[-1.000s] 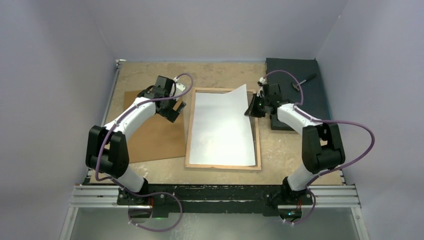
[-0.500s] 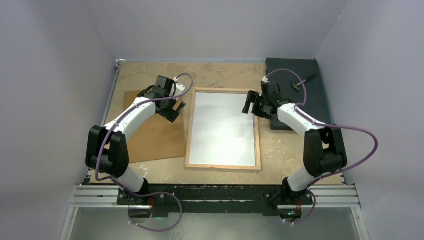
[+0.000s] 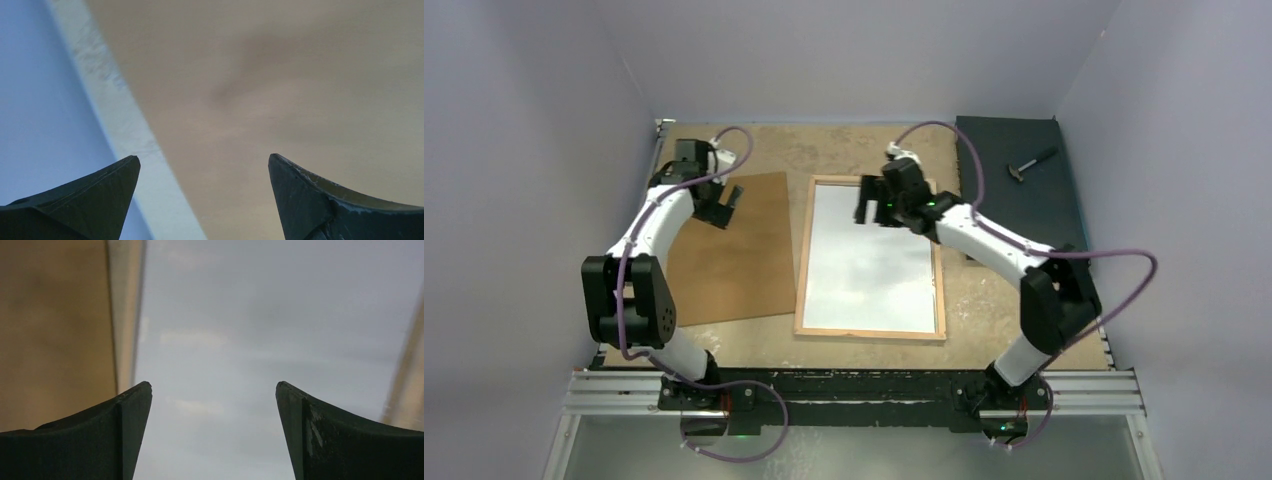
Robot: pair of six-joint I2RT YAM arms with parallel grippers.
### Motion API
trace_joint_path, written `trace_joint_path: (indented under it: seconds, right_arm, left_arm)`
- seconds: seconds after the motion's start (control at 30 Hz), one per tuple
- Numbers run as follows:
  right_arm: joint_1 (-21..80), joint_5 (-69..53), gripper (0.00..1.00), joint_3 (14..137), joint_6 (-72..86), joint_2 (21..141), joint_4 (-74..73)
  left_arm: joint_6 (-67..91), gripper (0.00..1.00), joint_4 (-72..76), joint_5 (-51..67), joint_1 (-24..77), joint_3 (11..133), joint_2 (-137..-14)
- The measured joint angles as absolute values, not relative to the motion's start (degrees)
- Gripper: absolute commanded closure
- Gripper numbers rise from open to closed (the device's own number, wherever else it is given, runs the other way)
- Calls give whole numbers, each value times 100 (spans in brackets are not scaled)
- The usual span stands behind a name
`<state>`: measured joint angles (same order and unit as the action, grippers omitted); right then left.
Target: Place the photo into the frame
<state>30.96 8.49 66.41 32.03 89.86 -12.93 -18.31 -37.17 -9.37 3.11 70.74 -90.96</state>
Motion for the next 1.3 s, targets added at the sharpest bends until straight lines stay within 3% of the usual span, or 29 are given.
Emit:
trace_joint_path:
  seconds: [0.2,0.43,0.73,1.3]
  right_arm:
    - [4403,834,2,8586,3459,10589,-1238]
    - [4974,788,1,10481,3701,12372,-1170]
    - [4989,792,1,11196,3968,13552,-1391]
    - [5137,576,1,11902,4191,14064,-1616]
  left_arm:
    - [-2340,6,-3564,-1151,-1162,7214,-9391]
    - [-2836,11,-2775,-1844,-2211,6910,-9789]
    - [-2947,14,-2001,-2119,-2248,6274,-10254]
    - [-2880,15,-1286,-2102,-2244,6051,-10318]
